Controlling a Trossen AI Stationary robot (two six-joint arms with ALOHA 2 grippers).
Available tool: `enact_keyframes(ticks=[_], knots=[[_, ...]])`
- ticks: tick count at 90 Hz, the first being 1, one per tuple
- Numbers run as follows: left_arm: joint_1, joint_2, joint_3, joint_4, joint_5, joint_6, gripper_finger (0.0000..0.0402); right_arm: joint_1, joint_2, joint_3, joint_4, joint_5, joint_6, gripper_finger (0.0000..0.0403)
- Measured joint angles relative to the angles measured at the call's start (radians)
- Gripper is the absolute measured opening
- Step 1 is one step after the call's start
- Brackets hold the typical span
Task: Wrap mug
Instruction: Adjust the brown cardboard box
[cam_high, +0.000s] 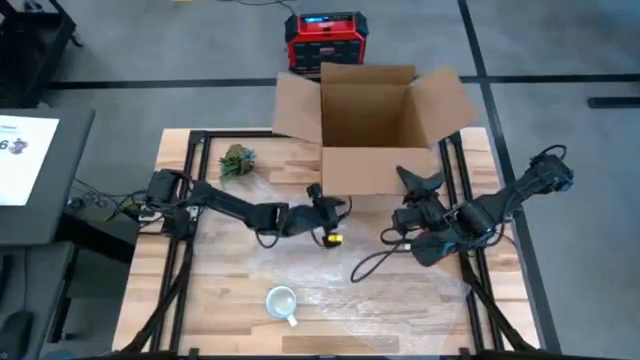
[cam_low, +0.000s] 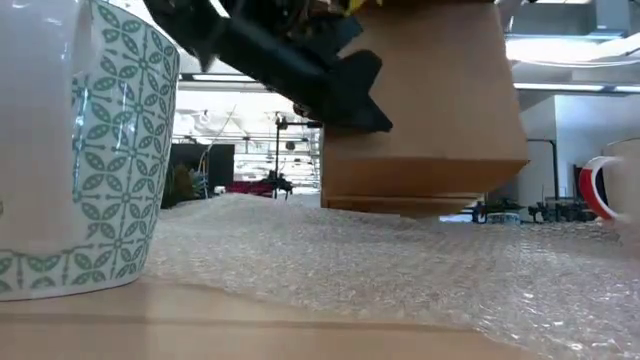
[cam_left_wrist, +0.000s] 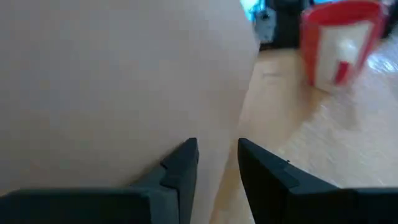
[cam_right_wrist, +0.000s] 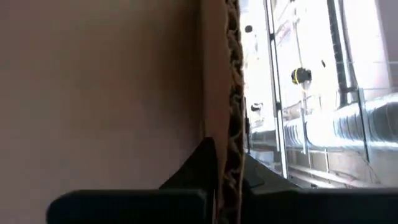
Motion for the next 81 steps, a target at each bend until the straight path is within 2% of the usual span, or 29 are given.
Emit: enact_keyframes(ticks=[11,28,41,54,81], knots=[[0.046,-0.001,0.0,0.014,0.045,0.001,0.0097,0.036,0.0,0.0,0.01,0.005,-0.047,0.0],[0.117,-0.001,-0.001,0.076,0.083,0.025,0.0097,0.052,0.0,0.0,-0.011,0.01,-0.025,0.0],[0.158,-0.001,-0.001,0.1,0.102,0.03,0.0097,0.045,0.0,-0.021,-0.13,0.006,0.101,0.0],[0.191,-0.001,-0.001,0.121,0.17,0.028,0.0097,0.009,-0.001,-0.061,-0.22,0.001,0.244,0.0],[0.237,0.033,0.002,0.169,0.174,0.022,0.0097,-0.091,-0.003,-0.144,-0.459,-0.049,0.583,0.0]])
